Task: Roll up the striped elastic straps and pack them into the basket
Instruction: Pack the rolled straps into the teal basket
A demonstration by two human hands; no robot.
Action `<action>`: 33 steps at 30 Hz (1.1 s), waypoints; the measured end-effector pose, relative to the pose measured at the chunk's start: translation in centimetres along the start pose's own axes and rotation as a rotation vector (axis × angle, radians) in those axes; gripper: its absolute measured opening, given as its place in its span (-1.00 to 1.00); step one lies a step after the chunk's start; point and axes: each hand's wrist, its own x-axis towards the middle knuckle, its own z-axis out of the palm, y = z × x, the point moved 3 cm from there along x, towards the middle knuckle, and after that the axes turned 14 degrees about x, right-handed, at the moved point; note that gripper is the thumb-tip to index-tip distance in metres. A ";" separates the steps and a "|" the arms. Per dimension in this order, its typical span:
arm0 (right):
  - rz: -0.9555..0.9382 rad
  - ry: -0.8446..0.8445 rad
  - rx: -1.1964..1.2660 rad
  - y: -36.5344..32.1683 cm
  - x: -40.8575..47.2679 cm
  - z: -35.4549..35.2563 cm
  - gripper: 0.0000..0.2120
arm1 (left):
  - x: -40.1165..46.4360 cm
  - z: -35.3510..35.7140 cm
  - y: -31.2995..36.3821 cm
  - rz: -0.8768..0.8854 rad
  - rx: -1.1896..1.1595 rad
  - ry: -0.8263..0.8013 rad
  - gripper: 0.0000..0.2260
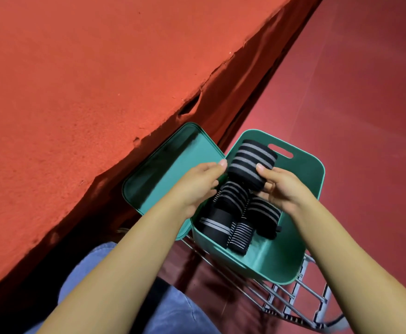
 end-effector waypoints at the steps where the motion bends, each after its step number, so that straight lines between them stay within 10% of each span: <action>1: 0.000 0.100 -0.001 -0.3 1.6 -0.9 -0.94 | 0.1 -0.2 0.0 -0.016 -0.029 0.027 -0.79; 17: 0.160 0.296 -0.258 3.2 13.6 -3.8 -0.69 | 1.5 -2.6 -0.9 -0.032 -0.157 0.101 -0.73; 27: -0.136 0.507 -0.741 2.5 12.3 -3.3 -0.40 | 1.1 -2.3 -0.6 -0.028 -0.169 0.078 -0.75; 33: -0.482 0.292 -0.664 0.7 6.6 2.4 -0.56 | -0.1 -4.5 0.2 0.012 -0.177 0.133 -0.77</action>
